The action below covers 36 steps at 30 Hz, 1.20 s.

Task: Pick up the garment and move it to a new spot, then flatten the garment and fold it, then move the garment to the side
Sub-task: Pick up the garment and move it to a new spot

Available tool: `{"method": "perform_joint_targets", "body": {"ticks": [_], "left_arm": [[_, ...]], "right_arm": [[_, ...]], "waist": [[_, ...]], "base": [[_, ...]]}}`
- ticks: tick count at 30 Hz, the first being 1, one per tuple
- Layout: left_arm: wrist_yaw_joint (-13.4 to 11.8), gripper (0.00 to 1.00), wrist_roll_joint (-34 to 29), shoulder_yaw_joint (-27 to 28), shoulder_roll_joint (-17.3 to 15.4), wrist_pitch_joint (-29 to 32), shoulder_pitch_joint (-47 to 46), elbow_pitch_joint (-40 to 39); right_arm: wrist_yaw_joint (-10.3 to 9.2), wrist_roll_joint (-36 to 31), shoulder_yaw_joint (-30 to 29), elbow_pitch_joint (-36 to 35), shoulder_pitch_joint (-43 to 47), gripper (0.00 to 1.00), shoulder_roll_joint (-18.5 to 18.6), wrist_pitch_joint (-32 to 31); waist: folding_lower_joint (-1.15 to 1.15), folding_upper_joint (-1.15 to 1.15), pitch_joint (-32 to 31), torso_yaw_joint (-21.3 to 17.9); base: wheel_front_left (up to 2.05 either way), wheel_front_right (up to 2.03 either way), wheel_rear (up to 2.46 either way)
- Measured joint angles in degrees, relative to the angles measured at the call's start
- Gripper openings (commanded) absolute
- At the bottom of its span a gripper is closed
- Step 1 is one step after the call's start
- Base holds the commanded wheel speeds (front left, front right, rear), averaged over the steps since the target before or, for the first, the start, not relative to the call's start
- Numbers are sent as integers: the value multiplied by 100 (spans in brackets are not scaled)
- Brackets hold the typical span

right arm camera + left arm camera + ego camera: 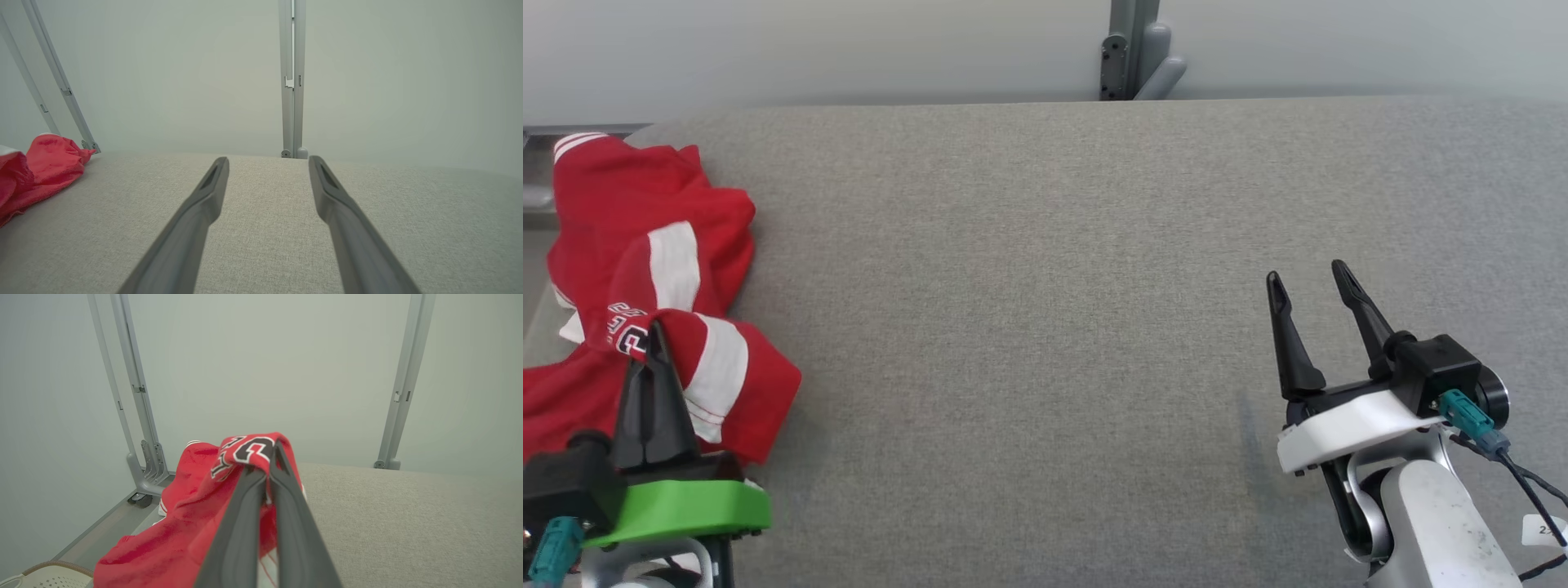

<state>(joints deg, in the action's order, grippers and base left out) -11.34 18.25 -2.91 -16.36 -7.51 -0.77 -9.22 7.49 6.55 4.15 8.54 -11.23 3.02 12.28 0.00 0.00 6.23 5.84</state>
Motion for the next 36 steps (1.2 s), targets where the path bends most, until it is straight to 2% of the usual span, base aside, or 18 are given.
{"method": "perform_joint_targets", "body": {"ticks": [4,8,19,25,32,33,34,35,36], "left_arm": [[-31,0,-20,-316,196,134,176,-253],[109,0,-59,-703,319,189,83,-263],[989,0,-524,-2017,589,299,-1546,397],[1244,0,-593,-2299,882,299,-2388,1295],[1439,0,-372,-2357,1031,231,-2746,2728],[1449,5,-358,-2381,1045,205,-2775,2869],[1483,33,-337,-2403,1058,190,-2799,3002],[1512,86,-299,-2432,1071,196,-2805,3132],[1541,100,-283,-2476,1083,194,-2805,3244]], "right_arm": [[1,29,14,-42,43,100,-3,-2],[1,41,54,-74,48,100,-8,-8],[1,148,154,-174,-7,100,-11,-15],[1,304,130,-232,-113,100,-8,43],[1,481,209,-119,-264,100,-9,167],[1,506,218,-85,-284,100,-7,178],[1,530,229,-55,-306,100,-8,196],[1,558,238,-31,-321,100,-8,204],[1,561,241,-5,-324,100,-9,221]], "waist": [[0,0,-108,-226],[0,0,-175,-467],[0,0,-117,-1363],[0,0,197,-1816],[0,0,791,-2138],[0,0,865,-2174],[0,0,931,-2207],[0,0,994,-2237],[0,0,1048,-2259]], "base": [[0,0,0],[0,0,0],[0,0,0],[0,0,0],[0,0,0],[0,0,0],[0,0,0],[0,0,0],[0,0,0]]}}
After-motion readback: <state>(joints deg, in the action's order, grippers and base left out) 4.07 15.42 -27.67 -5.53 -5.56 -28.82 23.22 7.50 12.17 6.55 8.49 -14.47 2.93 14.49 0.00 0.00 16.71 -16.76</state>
